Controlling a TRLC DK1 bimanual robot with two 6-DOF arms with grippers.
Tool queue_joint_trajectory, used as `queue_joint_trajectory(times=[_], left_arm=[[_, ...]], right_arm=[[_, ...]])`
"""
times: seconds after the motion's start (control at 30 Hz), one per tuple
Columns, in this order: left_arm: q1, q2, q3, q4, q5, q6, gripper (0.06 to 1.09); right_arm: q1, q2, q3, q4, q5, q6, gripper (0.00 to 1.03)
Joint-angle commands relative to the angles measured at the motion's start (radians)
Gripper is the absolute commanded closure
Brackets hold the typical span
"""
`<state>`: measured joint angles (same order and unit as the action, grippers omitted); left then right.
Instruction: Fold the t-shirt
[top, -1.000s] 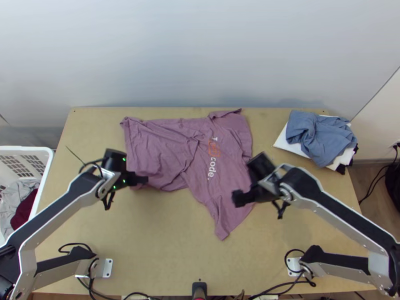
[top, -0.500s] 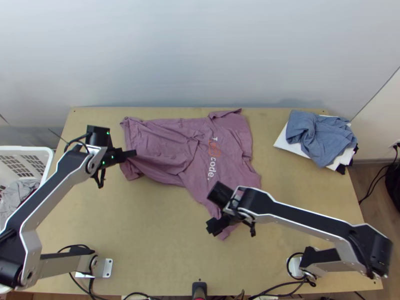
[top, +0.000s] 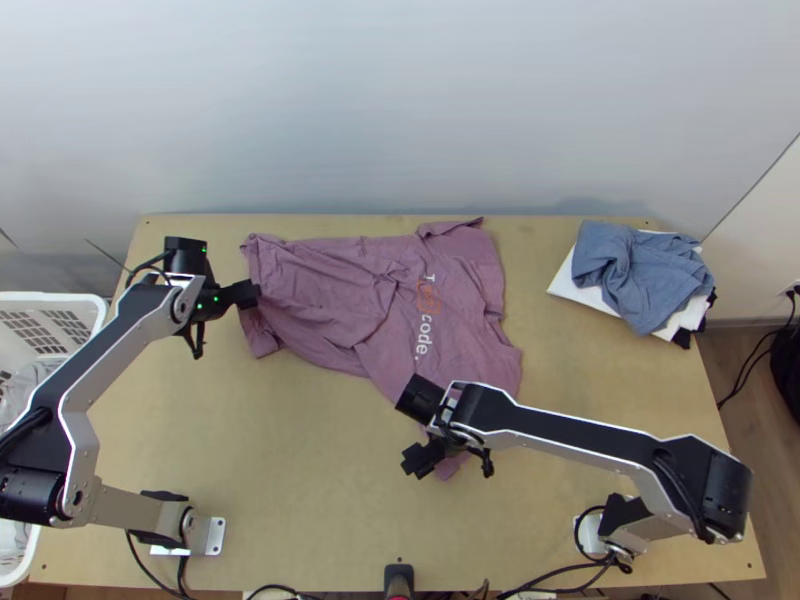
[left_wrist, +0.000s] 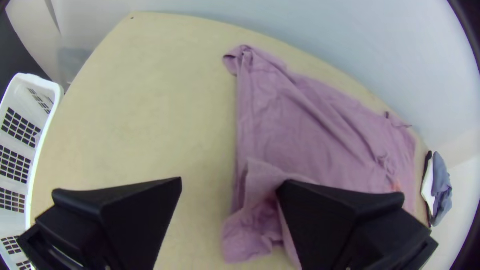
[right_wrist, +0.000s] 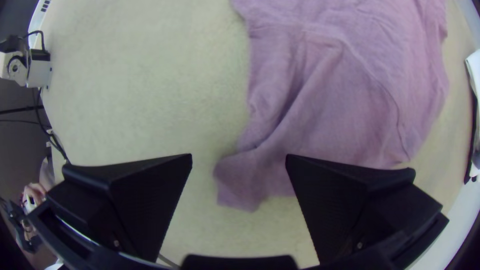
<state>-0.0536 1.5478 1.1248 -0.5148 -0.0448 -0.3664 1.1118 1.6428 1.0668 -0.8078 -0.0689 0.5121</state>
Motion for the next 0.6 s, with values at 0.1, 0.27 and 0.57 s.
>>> queue_joint_trajectory(times=[0.1,0.27,0.57], left_arm=[[0.103,-0.126,-0.034,-0.268,0.154,0.132,0.12],[0.141,-0.195,-0.112,-0.28,0.204,0.161,0.12],[0.061,-0.115,-0.188,-0.179,0.203,0.126,0.12]], right_arm=[[-0.001,0.026,0.015,-0.005,0.024,0.0,0.16],[-0.003,0.023,0.005,-0.016,0.032,0.0,0.17],[-0.004,0.017,0.009,-0.01,0.106,-0.032,0.96]])
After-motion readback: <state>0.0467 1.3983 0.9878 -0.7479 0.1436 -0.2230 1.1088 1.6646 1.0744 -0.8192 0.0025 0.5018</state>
